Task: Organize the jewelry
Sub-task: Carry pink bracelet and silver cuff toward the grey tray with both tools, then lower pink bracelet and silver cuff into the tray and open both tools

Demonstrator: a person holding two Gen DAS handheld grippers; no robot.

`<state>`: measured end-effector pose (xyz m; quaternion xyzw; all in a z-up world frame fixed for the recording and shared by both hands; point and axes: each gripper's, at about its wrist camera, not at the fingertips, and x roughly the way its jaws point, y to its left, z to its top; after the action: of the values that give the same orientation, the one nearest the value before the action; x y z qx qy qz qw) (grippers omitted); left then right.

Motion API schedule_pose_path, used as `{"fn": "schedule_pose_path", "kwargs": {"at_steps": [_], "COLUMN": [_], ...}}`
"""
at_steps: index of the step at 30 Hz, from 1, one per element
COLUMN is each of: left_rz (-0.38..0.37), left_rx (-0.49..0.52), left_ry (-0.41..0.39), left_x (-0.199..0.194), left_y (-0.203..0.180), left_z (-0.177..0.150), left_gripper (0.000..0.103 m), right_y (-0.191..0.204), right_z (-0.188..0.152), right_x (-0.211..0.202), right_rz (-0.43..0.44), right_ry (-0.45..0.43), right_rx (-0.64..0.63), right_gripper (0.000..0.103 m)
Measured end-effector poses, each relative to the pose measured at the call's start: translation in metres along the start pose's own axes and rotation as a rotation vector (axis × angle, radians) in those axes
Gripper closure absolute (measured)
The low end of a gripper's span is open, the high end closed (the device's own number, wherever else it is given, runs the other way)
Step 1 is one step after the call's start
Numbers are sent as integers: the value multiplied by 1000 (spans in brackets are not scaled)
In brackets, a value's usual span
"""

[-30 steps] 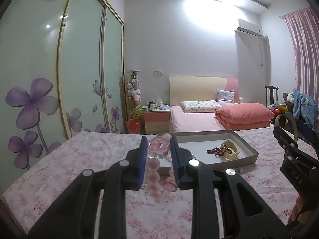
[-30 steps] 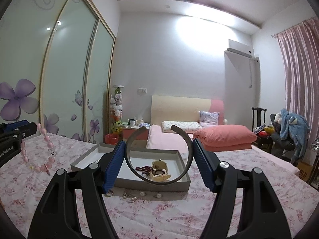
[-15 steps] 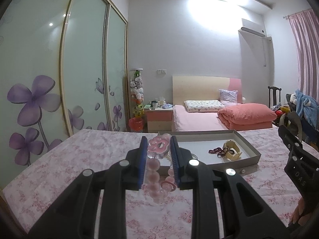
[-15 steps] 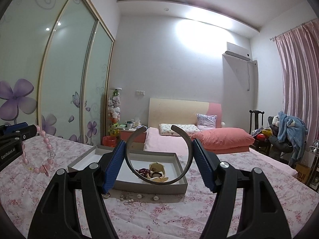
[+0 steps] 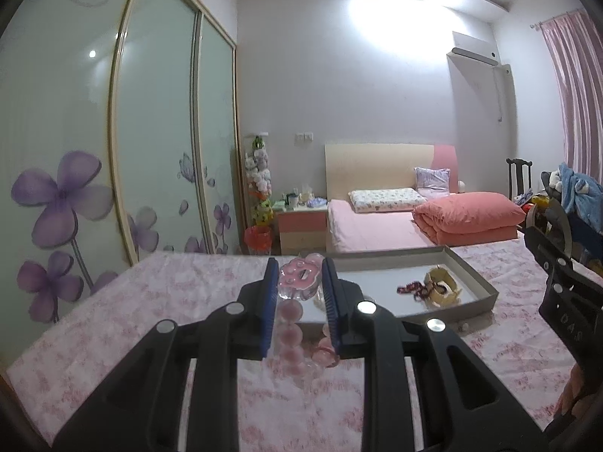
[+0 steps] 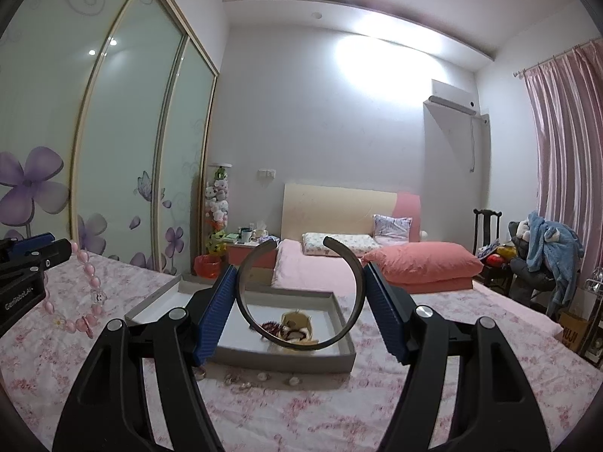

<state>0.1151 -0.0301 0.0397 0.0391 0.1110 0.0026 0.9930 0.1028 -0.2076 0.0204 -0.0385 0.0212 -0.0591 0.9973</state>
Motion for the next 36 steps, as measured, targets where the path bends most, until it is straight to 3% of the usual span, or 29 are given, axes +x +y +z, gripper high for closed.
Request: {"fn": "schedule_pose_path", "kwargs": {"at_steps": [5, 10, 16, 23, 29, 36], "left_rz": [-19, -68, -106, -149, -167, -182], "left_rx": [-6, -46, -102, -86, -91, -83], "left_ry": [-13, 38, 133, 231, 319, 351], "left_x": [20, 65, 125, 188, 226, 242], "left_y": [-4, -10, -18, -39, -46, -50], "left_z": [15, 27, 26, 16, -1, -8], "left_gripper": [79, 79, 80, 79, 79, 76], "right_y": [-3, -10, -11, -6, 6, 7], "right_z": [7, 4, -8, -23, -39, -50], "right_x": [27, 67, 126, 184, 214, 225], "right_rz": [-8, 1, 33, 108, 168, 185], "right_ry": [8, 72, 209, 388, 530, 611], "right_rx": [11, 36, 95, 129, 126, 139], "right_gripper": [35, 35, 35, 35, 35, 34]}}
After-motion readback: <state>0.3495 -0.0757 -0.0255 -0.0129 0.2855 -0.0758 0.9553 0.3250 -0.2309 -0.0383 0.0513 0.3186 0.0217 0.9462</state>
